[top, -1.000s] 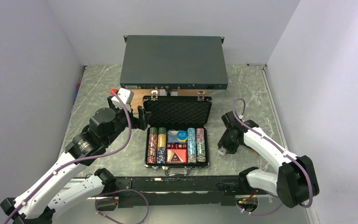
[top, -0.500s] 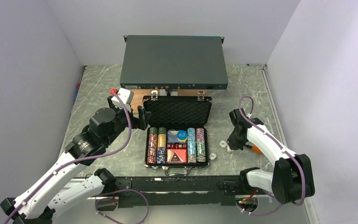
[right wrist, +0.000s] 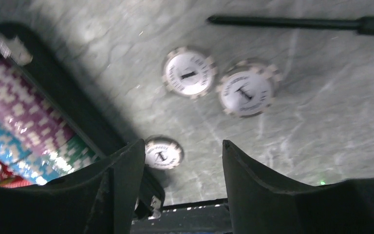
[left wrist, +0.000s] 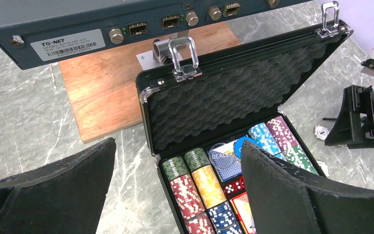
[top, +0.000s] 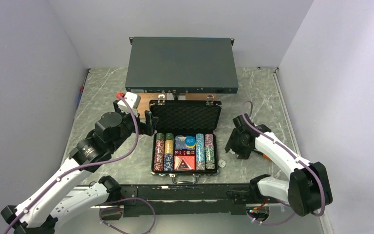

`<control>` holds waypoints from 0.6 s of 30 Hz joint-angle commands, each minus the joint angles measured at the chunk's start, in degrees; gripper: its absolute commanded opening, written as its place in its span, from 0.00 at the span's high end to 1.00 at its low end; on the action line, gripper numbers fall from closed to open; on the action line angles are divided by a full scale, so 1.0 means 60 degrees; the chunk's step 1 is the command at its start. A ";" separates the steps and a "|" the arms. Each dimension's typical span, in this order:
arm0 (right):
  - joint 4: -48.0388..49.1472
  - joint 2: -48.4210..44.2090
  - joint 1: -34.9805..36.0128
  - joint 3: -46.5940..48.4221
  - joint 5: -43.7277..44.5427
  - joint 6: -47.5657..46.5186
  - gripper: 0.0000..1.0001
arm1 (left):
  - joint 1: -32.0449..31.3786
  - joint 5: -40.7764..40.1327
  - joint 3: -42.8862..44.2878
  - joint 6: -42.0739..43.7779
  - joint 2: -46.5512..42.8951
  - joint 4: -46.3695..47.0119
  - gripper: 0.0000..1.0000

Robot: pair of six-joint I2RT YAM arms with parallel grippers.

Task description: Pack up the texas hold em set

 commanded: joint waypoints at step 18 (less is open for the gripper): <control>0.0012 0.0694 0.1843 -0.0319 -0.0674 0.4323 0.37 | 0.0032 0.0121 0.0095 0.0075 -0.0066 0.0260 0.01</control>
